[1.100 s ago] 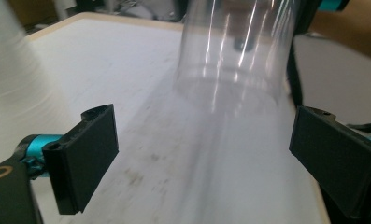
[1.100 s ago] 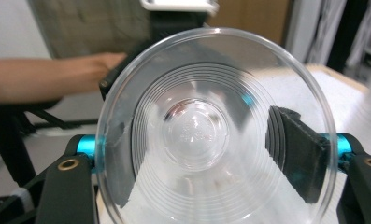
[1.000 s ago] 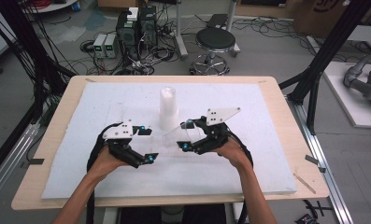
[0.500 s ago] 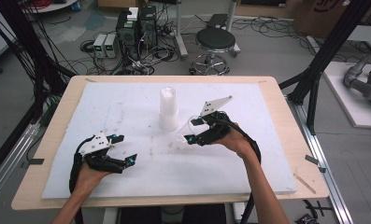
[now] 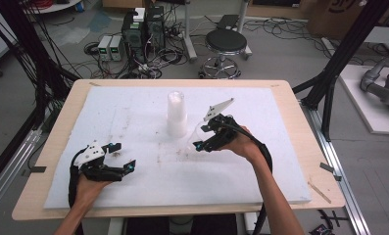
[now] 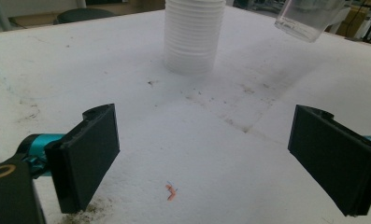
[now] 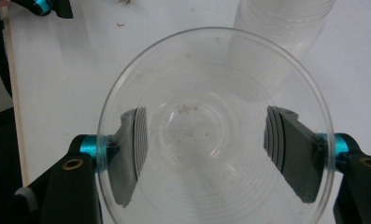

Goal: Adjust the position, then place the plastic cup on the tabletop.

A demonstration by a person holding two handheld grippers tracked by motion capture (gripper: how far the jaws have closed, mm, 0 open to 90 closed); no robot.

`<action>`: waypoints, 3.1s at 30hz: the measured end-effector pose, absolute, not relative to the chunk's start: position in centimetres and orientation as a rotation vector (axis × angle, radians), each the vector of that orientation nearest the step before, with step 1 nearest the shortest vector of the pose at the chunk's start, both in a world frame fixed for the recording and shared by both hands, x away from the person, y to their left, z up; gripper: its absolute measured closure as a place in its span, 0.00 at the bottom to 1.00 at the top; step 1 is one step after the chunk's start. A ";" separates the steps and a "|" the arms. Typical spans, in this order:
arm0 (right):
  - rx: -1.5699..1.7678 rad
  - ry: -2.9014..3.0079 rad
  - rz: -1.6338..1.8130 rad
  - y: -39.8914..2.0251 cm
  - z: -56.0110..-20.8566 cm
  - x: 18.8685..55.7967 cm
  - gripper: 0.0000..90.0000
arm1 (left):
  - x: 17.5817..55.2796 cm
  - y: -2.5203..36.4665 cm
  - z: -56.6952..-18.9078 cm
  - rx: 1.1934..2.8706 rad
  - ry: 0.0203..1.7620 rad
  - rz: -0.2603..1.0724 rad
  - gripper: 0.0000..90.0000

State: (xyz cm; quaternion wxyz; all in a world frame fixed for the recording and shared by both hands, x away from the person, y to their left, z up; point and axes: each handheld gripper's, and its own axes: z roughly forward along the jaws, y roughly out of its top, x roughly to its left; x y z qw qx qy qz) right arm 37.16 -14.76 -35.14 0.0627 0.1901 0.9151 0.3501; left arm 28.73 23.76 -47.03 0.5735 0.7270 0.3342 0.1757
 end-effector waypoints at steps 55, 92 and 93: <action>0.555 2.766 0.879 -10.0 -40.7 37.6 0.28 | 28.8 23.9 -47.1 1.705 0.770 0.388 0.10; 0.640 2.538 1.178 -16.8 -41.3 34.0 0.21 | 28.8 24.3 -47.1 1.674 0.774 0.371 0.10; 0.661 2.517 1.195 -17.4 -41.4 33.7 0.21 | 28.7 24.2 -47.2 1.670 0.776 0.372 0.10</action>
